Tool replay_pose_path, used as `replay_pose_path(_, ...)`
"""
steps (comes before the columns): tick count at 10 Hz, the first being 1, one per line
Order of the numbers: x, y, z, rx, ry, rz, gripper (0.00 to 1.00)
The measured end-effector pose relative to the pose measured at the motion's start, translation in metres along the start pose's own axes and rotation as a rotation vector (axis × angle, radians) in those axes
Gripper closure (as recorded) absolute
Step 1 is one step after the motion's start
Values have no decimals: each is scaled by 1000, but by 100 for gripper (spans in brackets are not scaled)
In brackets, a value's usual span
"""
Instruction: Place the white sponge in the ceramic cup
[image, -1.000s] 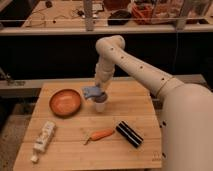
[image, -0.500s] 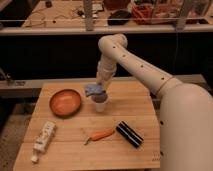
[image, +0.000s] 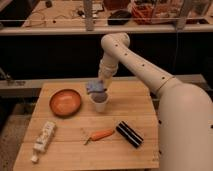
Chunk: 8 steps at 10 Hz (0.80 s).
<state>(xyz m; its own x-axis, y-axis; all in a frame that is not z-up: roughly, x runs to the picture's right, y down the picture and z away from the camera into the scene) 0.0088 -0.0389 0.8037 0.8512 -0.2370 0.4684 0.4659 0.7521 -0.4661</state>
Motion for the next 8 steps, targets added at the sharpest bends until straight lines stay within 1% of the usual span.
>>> replay_pose_path(8, 10, -6, 4, 14, 4, 53, 98)
